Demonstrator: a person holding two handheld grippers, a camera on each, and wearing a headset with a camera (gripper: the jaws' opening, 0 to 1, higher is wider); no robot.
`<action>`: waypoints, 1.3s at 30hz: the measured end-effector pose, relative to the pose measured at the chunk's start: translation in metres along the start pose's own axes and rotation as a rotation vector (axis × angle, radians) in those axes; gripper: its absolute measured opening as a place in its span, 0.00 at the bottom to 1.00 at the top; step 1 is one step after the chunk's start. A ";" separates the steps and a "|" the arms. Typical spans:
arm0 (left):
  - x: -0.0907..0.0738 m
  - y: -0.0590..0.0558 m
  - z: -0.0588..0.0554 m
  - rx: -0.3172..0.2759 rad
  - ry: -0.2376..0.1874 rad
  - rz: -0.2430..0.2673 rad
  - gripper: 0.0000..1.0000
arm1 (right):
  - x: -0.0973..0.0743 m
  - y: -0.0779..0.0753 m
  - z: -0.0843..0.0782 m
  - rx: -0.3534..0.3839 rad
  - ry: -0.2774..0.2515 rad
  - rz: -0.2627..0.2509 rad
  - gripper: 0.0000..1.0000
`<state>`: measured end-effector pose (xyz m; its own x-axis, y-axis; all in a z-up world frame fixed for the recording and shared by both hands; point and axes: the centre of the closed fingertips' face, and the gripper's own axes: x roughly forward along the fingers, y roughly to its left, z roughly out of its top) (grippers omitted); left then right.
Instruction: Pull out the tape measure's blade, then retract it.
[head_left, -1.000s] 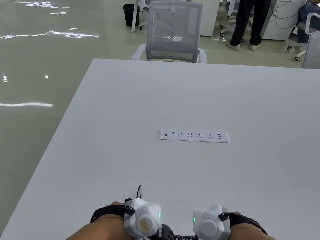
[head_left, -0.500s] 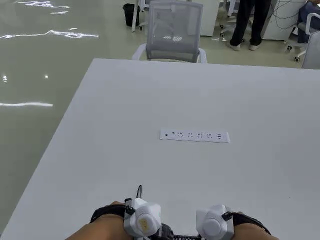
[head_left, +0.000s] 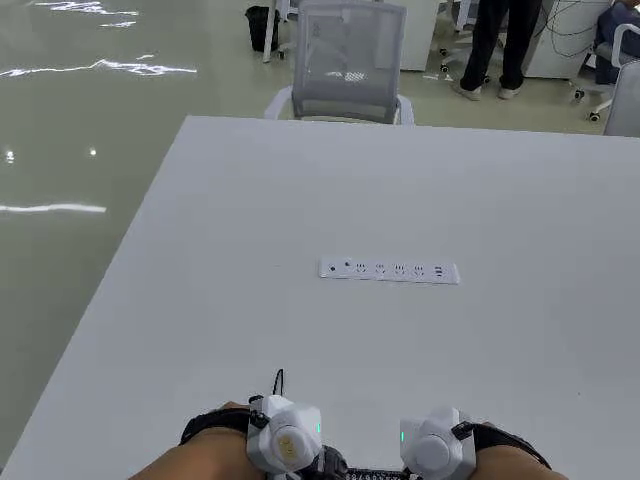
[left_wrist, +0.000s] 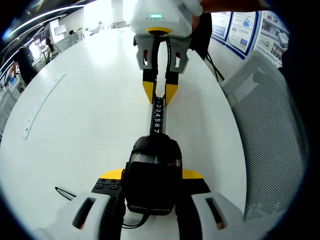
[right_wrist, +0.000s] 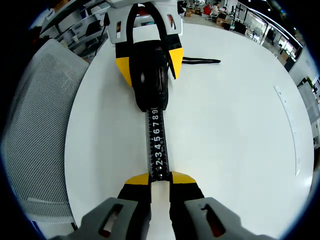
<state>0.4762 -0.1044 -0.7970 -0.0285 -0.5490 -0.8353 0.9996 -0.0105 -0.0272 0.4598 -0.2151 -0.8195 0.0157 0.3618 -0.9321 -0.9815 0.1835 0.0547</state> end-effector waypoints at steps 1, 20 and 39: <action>0.000 0.000 0.000 0.000 0.000 0.000 0.35 | 0.000 0.000 0.000 0.000 0.001 0.000 0.11; -0.001 0.000 -0.001 -0.003 0.005 0.002 0.35 | -0.004 -0.001 -0.008 0.011 0.008 -0.006 0.11; 0.000 0.001 -0.001 -0.005 0.003 0.003 0.35 | -0.006 -0.002 -0.016 0.020 0.018 -0.010 0.11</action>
<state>0.4768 -0.1032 -0.7974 -0.0251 -0.5468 -0.8369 0.9996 -0.0042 -0.0272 0.4588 -0.2317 -0.8197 0.0218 0.3432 -0.9390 -0.9774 0.2049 0.0522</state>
